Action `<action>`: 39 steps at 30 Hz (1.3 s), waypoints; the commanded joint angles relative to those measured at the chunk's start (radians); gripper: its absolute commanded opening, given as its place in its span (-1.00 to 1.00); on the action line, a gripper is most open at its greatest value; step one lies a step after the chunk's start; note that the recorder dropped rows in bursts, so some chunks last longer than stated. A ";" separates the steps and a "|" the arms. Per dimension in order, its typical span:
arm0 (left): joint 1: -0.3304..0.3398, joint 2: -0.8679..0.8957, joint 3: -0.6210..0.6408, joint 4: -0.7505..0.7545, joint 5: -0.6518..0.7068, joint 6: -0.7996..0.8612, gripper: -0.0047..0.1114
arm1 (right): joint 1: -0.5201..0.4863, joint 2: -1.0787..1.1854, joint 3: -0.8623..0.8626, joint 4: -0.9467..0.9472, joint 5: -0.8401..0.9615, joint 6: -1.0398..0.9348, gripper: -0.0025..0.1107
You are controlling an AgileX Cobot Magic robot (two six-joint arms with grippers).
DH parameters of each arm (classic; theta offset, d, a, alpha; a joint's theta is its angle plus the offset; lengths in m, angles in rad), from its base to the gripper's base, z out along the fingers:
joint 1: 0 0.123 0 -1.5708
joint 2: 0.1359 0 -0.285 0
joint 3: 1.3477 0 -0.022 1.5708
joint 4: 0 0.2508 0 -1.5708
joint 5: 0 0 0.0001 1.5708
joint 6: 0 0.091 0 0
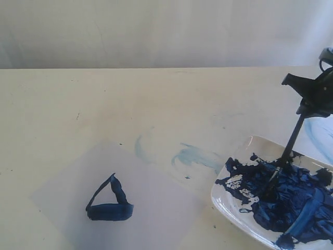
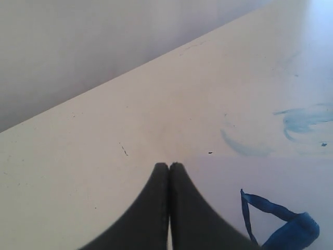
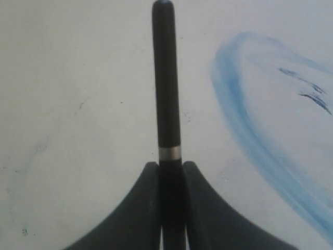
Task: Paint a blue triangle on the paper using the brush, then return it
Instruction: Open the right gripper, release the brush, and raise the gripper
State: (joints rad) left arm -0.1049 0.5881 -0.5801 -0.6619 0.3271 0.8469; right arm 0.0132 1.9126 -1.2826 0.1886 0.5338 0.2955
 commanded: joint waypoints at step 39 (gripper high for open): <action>-0.006 -0.007 0.001 -0.014 0.010 0.002 -0.92 | 0.019 0.162 -0.192 -0.001 0.220 -0.093 -0.96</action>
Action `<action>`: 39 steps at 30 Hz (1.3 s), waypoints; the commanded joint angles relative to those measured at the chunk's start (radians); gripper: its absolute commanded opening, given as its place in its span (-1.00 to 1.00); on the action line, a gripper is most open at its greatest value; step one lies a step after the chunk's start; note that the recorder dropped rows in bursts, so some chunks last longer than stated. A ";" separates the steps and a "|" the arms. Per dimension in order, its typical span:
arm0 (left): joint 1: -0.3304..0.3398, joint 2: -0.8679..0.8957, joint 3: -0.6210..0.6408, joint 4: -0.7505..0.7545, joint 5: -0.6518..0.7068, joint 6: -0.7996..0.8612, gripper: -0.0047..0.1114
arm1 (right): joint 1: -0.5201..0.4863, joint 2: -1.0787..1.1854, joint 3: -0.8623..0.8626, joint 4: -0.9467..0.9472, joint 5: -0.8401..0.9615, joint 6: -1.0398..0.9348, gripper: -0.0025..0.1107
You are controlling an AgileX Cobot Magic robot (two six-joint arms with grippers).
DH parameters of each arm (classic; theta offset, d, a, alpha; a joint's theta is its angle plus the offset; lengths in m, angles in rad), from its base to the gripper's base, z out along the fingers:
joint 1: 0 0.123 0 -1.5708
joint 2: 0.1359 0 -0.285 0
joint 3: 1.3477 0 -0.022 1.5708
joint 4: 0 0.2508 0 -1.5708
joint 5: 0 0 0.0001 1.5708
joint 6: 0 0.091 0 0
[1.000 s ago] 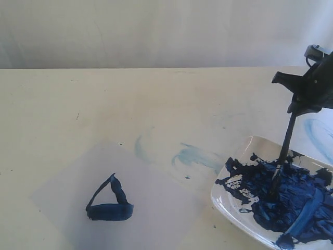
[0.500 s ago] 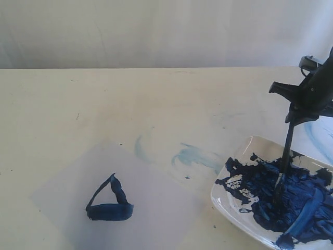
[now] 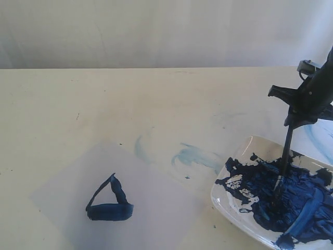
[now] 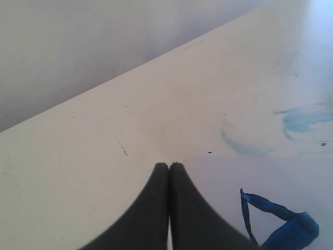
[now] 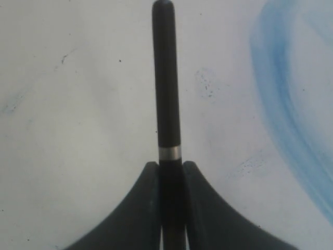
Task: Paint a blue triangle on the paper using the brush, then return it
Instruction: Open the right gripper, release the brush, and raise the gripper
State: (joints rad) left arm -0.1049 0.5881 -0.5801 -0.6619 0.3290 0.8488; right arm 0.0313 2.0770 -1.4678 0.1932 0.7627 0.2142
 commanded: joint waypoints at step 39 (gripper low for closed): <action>-0.006 -0.007 0.001 -0.014 0.006 0.003 -0.92 | -0.002 -0.212 -0.007 -0.017 0.096 -0.012 -0.46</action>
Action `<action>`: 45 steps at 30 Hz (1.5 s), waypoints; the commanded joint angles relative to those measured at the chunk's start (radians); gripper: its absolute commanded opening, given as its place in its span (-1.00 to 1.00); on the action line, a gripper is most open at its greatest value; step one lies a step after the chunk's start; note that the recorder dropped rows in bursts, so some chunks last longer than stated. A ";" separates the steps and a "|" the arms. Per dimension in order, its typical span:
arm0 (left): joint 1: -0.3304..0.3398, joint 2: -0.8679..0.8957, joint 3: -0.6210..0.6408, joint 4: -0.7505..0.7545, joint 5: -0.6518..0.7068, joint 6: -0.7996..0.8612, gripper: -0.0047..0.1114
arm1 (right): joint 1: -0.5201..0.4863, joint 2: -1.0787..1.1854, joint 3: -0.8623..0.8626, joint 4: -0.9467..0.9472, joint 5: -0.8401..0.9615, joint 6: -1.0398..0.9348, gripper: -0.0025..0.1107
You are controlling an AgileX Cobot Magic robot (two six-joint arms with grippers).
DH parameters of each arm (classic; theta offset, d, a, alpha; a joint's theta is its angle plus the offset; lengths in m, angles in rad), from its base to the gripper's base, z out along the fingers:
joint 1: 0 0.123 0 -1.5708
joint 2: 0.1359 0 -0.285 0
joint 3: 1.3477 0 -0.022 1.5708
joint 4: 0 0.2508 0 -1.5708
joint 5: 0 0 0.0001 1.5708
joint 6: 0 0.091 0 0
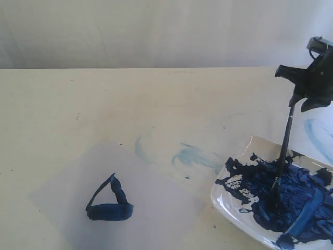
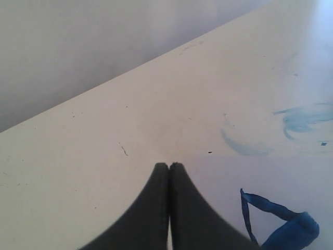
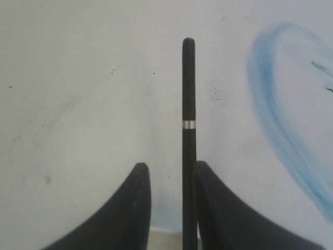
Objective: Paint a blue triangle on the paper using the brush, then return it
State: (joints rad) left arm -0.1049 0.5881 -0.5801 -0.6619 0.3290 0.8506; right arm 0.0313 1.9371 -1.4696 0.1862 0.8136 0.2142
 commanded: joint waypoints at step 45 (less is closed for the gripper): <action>-0.006 -0.005 0.026 0.005 0.099 -0.009 -0.92 | 0.207 -1.296 0.495 0.005 -0.246 -0.138 -0.96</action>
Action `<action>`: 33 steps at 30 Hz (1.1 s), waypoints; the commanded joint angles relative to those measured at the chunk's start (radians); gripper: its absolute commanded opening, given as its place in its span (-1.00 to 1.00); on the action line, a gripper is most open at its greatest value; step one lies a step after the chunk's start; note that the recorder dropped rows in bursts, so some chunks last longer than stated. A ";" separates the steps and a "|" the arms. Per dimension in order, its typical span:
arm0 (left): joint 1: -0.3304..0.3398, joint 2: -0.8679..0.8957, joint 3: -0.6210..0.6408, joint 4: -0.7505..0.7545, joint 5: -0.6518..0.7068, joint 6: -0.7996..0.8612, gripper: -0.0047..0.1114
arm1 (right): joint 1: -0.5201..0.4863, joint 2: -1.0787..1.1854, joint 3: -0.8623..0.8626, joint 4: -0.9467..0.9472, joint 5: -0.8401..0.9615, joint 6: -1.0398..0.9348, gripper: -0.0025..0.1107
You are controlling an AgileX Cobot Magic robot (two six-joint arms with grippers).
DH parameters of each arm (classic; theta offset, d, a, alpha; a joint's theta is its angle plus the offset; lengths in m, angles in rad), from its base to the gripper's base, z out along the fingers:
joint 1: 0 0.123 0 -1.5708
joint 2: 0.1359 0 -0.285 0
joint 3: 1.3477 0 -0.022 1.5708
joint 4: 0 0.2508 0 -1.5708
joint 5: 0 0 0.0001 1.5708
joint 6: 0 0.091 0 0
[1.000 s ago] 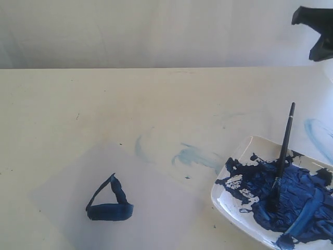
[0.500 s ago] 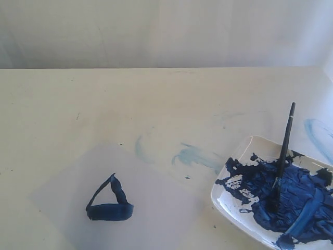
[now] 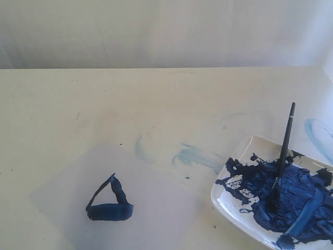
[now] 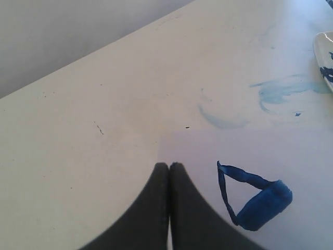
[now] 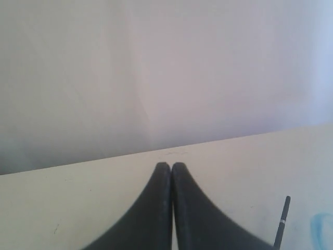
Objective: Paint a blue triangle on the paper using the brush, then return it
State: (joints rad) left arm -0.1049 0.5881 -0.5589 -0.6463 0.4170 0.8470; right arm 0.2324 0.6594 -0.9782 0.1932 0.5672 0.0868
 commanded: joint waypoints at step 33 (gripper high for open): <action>-0.006 -0.456 0.005 0.042 0.003 -0.001 -0.92 | 0.006 -0.020 0.003 -0.002 0.006 -0.011 -0.96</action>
State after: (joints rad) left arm -0.1049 0.1689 -0.5589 -0.6181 0.4191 0.8470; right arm 0.2324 0.6427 -0.9782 0.1974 0.5720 0.0859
